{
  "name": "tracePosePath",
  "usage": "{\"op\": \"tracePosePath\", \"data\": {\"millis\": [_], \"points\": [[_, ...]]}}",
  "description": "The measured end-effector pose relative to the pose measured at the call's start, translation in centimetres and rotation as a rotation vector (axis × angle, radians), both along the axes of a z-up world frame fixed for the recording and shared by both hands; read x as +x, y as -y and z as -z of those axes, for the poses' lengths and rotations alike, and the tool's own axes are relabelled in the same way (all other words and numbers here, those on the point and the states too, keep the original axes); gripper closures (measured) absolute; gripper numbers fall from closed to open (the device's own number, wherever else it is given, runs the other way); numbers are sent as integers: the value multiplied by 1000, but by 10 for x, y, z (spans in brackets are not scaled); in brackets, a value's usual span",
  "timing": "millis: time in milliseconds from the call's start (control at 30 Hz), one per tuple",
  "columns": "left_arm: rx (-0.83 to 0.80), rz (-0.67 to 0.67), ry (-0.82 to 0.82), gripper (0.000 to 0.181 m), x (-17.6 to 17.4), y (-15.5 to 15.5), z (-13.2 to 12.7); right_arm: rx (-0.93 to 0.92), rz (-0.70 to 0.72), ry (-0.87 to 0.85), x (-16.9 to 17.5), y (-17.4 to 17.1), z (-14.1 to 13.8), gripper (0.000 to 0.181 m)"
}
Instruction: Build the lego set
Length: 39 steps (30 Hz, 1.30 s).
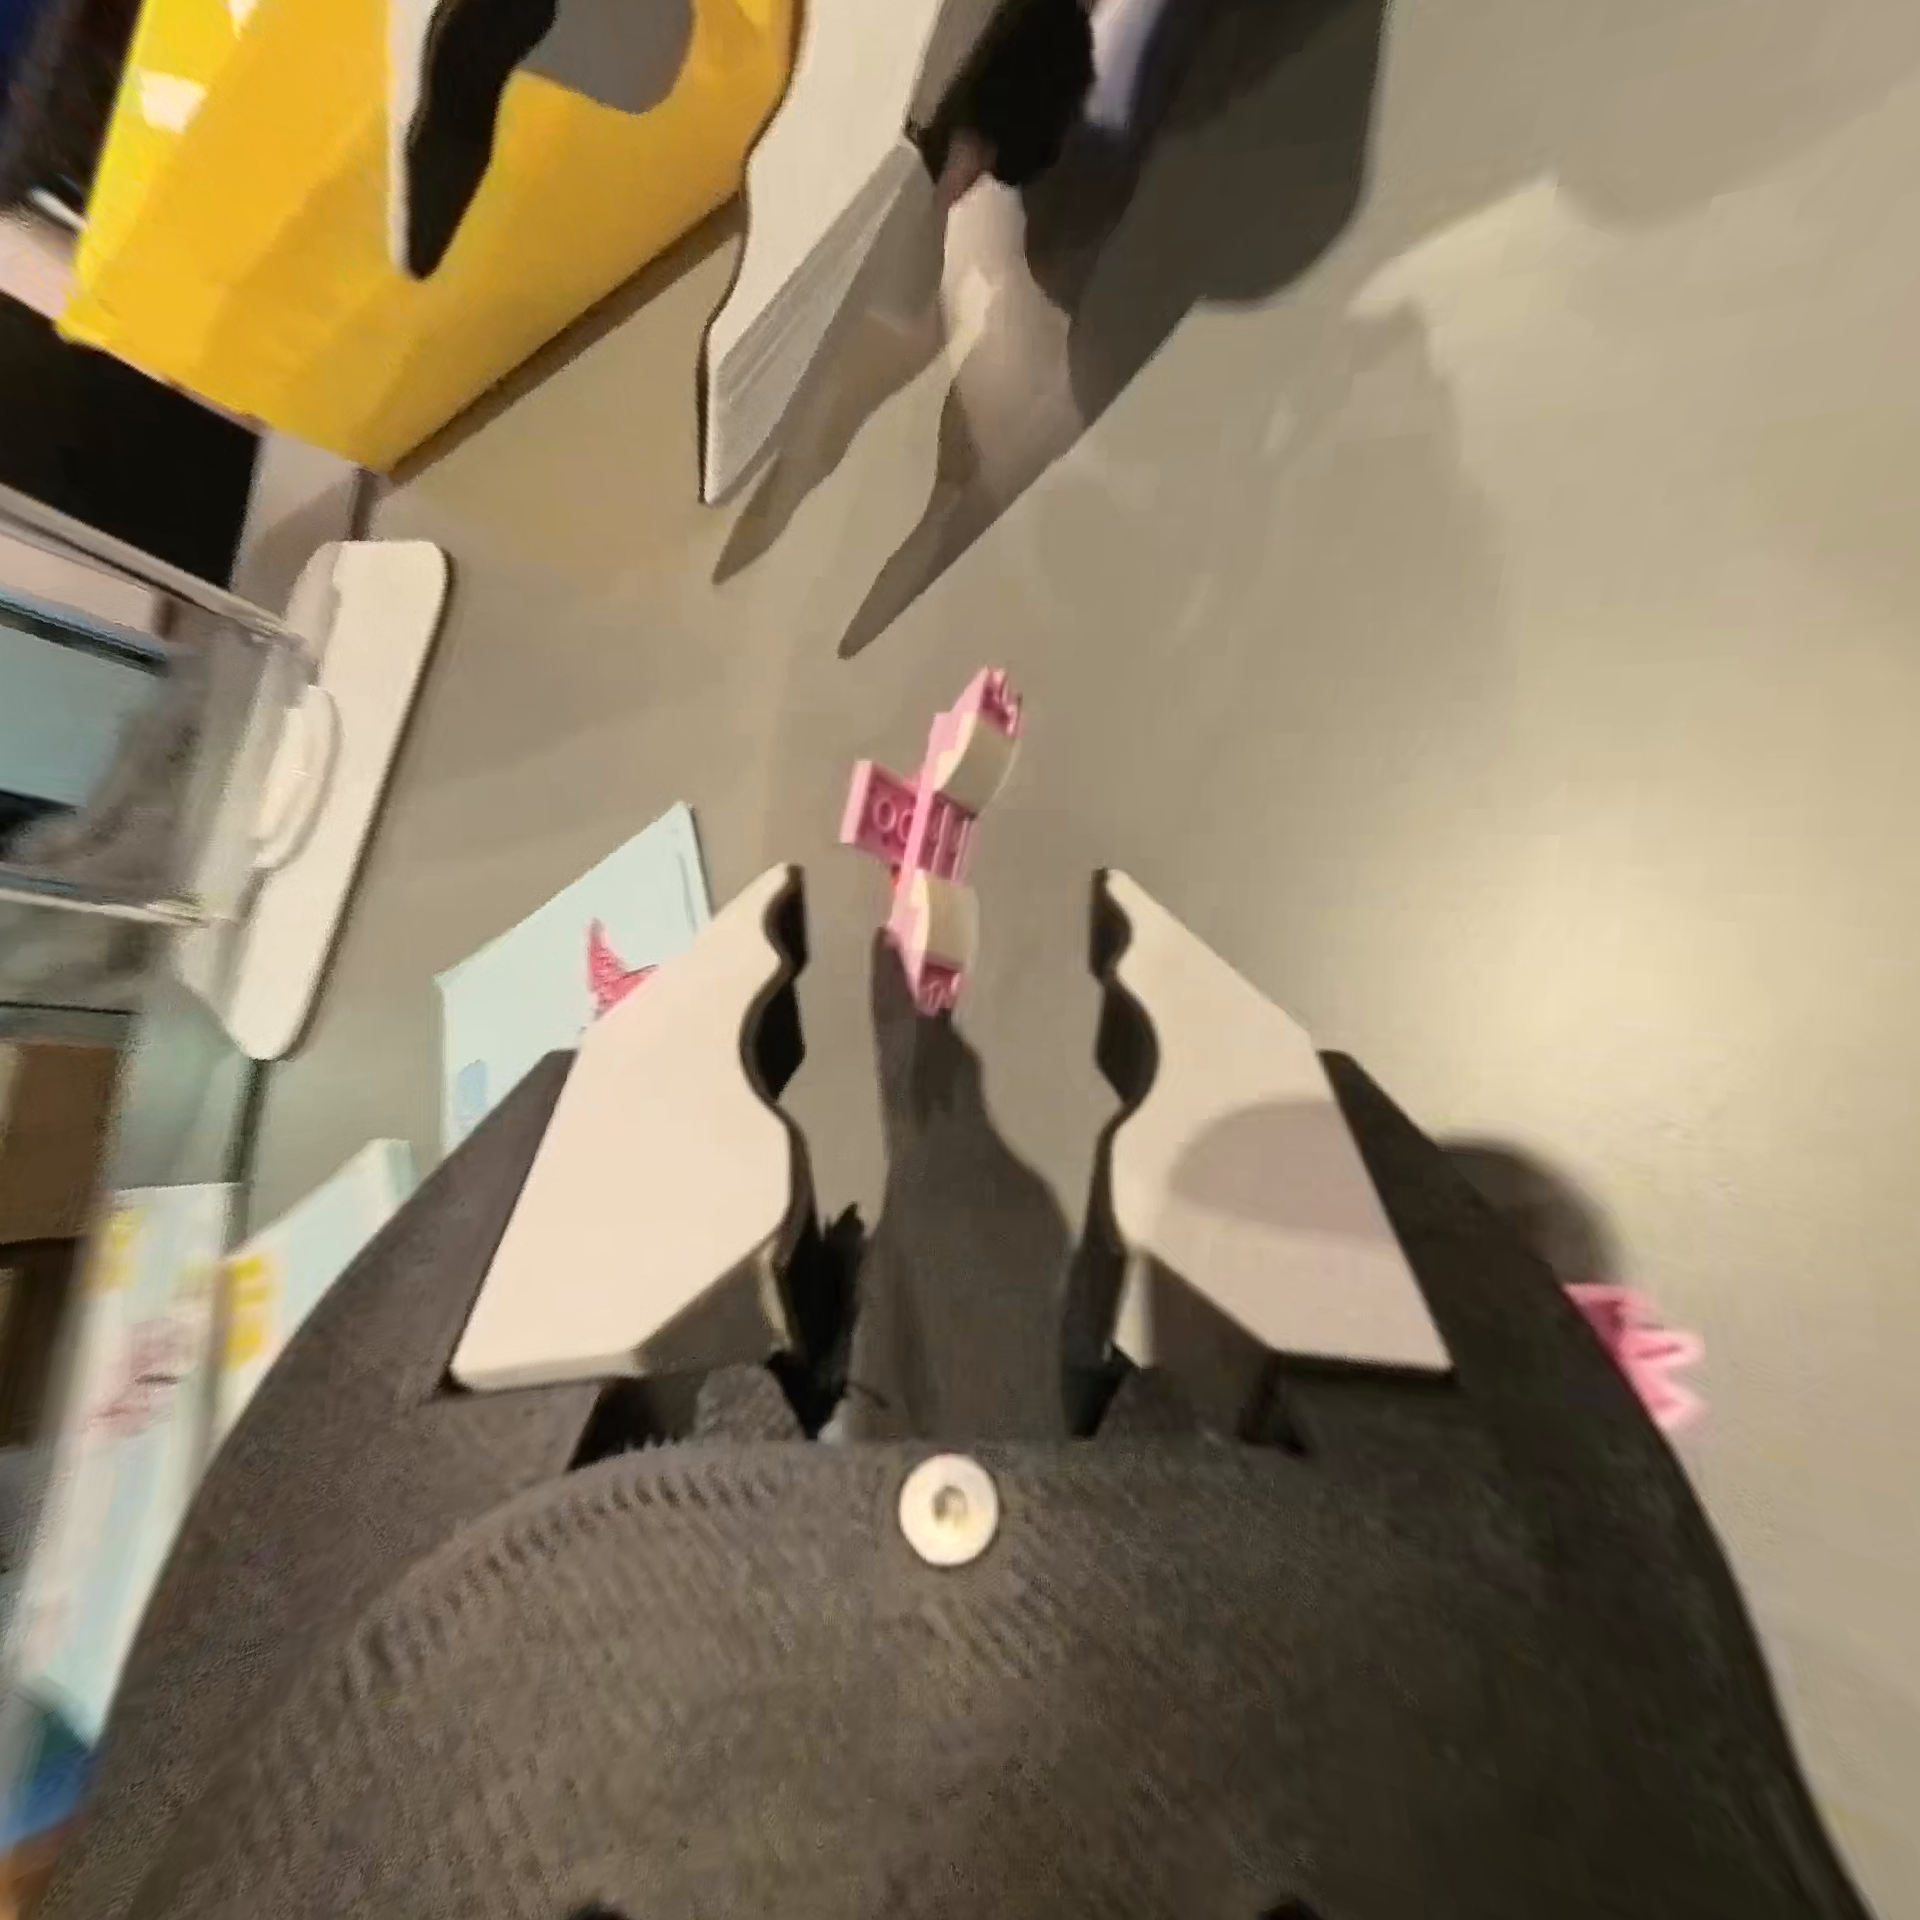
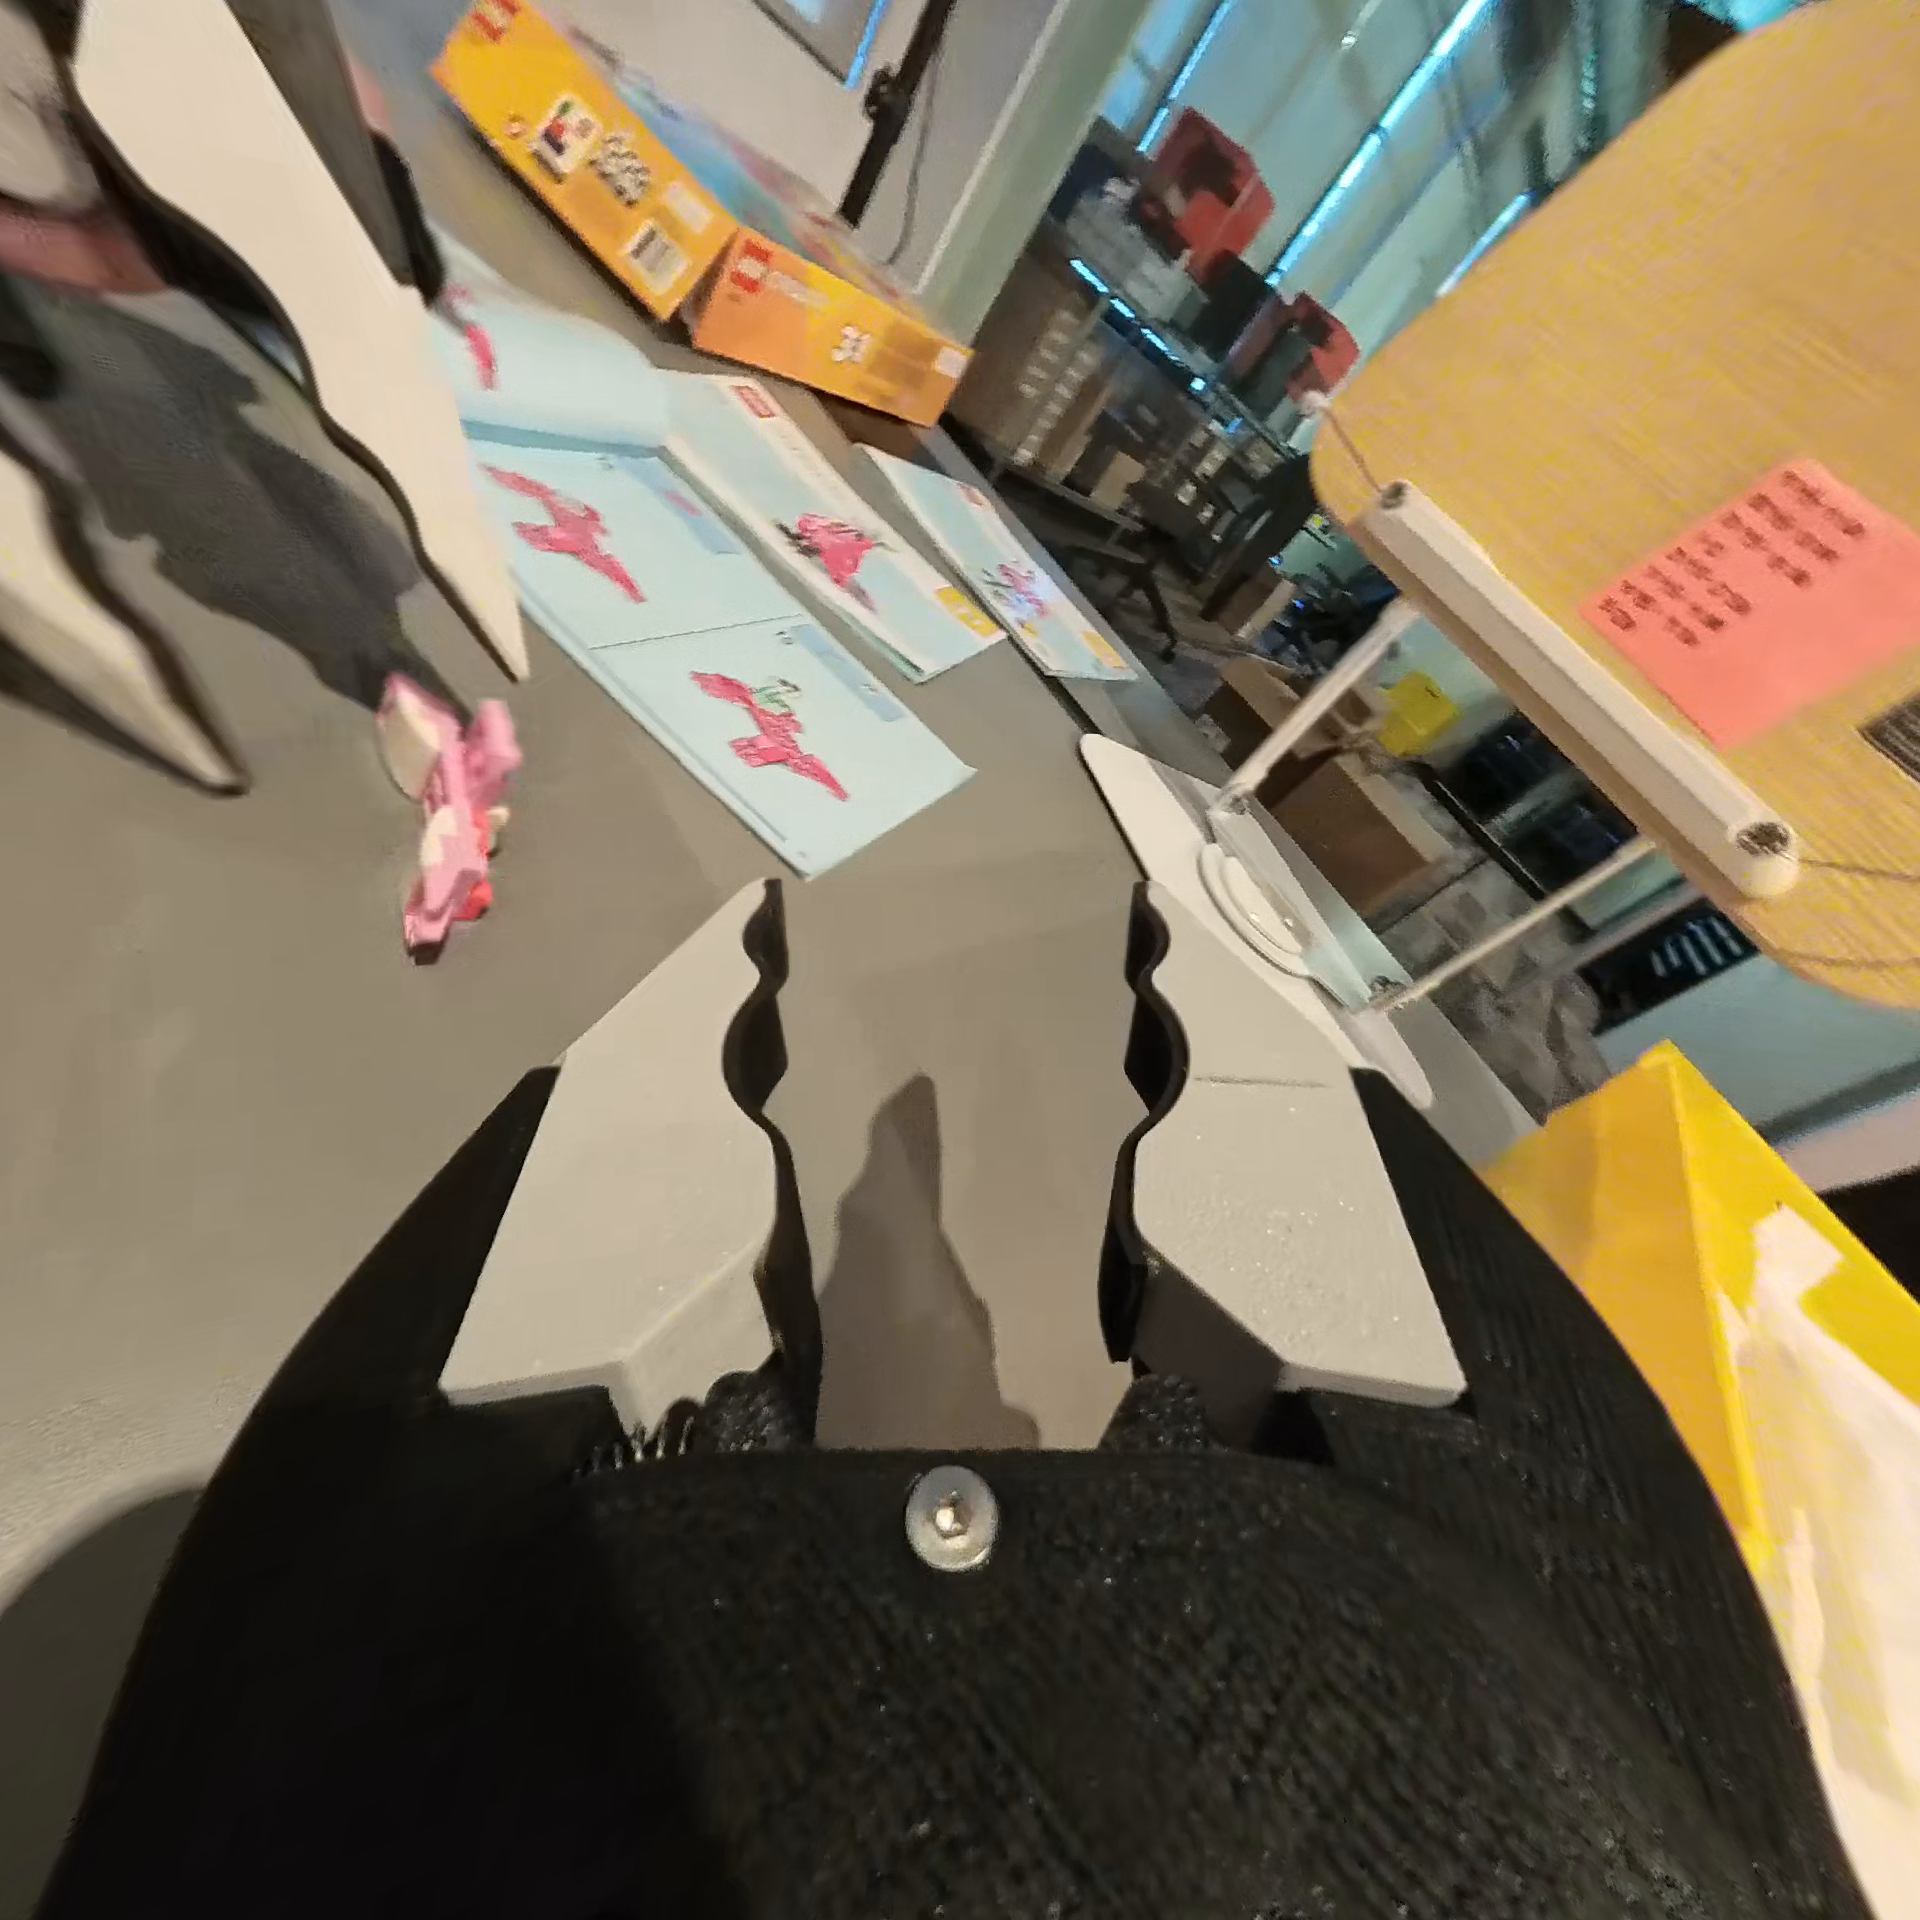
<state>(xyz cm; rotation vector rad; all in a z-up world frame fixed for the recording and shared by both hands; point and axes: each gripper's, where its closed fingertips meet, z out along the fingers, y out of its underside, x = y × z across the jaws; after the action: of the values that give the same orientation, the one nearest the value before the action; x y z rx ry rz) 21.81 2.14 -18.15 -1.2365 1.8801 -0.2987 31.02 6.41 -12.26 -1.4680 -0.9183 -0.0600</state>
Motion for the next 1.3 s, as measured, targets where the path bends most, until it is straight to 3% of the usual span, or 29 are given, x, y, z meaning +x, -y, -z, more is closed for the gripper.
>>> {"op": "tracePosePath", "data": {"millis": [67, 133, 267, 367, 500, 533, 600, 633, 800, 900, 1133, 1300], "points": [[-121, -22, 59, 111, 1, 2, -9, 15, 26, -21, 6, -2, -3, 116], [-172, -32, 150, 109, -1, 1, -30, 33, 45, -29, 11, -1, -5, 117], [-271, -103, 436, 111, -32, 4, -108, 57, 77, -70, 20, 0, -12, 119], [-291, -266, 627, 113, -101, -1, -160, 76, 108, -116, 28, -1, -18, 122], [-349, -590, 830, 114, -238, -28, -214, 90, 201, -140, 42, -9, -22, 127], [-347, -736, 853, 124, -280, -41, -218, 93, 216, -139, 44, -10, -23, 127], [-264, -1134, 749, 141, -377, -71, -203, 95, 235, -131, 45, -12, -23, 129], [-286, -1254, 645, 144, -413, -75, -188, 96, 241, -126, 45, -12, -22, 129], [-525, -1533, 240, 158, -514, -74, -124, 95, 262, -87, 45, -14, -18, 132], [-565, -1612, 82, 159, -544, -84, -101, 87, 263, -64, 43, -15, -15, 133], [-812, -1706, -228, 150, -572, -105, -32, 78, 269, 41, 38, -17, -4, 136], [-889, -1779, -290, 150, -590, -110, -16, 80, 264, 125, 33, -18, 3, 139]]}}
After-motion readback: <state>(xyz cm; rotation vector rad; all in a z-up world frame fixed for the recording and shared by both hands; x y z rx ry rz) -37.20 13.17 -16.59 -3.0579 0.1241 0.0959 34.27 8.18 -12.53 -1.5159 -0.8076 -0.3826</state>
